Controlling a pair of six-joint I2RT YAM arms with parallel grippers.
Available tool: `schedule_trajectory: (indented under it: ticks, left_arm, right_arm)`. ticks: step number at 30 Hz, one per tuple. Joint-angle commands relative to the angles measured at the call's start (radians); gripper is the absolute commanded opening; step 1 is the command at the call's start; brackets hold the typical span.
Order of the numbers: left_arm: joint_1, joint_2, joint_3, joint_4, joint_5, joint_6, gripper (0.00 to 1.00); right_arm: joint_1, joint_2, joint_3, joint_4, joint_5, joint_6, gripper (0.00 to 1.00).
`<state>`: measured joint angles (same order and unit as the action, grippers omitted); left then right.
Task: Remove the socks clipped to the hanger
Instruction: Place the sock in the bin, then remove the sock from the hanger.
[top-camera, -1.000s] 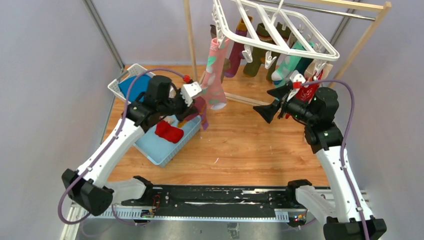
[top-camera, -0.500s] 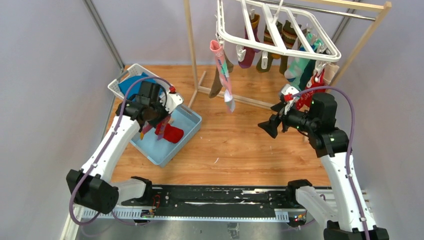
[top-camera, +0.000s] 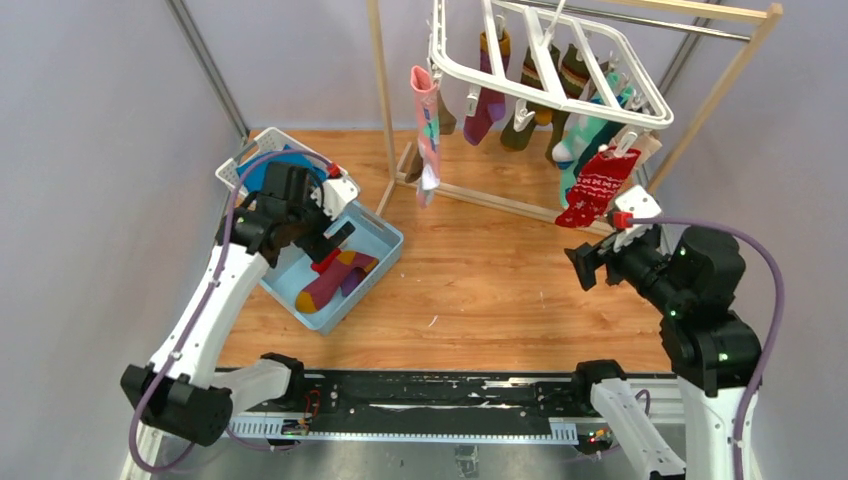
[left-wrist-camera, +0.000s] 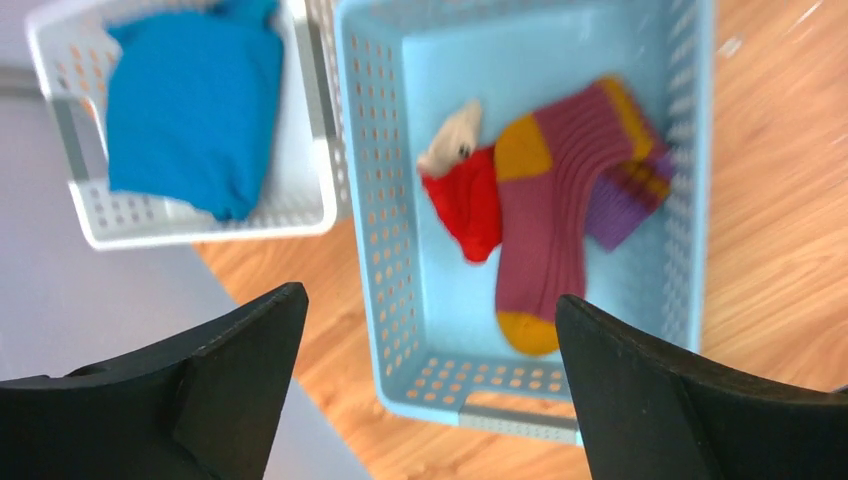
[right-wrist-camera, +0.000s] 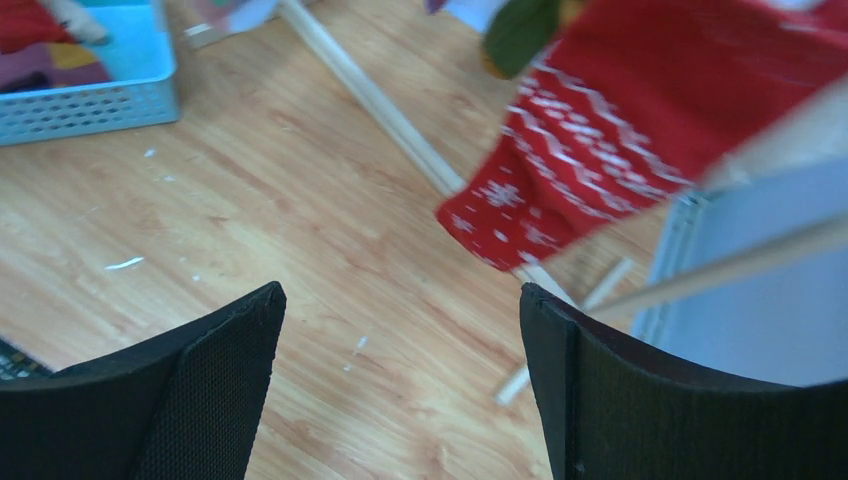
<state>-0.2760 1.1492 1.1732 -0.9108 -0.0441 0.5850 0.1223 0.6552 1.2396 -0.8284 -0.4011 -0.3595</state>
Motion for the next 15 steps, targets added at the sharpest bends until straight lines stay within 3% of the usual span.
schedule_trajectory:
  ticks: [1,3,8,15]
  left_arm:
    - [0.000,-0.081,0.117,0.040,0.294,-0.075,1.00]
    - [-0.044,-0.075,0.153,0.030,0.362,-0.092,1.00]
    - [-0.190,-0.056,0.178,0.029,0.382,-0.077,1.00]
    - [-0.204,-0.012,0.180,0.044,0.449,-0.085,1.00]
  right_arm:
    - [-0.086,-0.005,0.103,-0.038,0.107,0.036,0.86]
    - [-0.142,0.009,0.150,-0.050,0.147,0.044,0.86]
    - [-0.200,0.088,0.189,-0.023,0.246,0.048,0.86]
    - [-0.202,0.202,0.195,0.109,0.131,0.053,0.88]
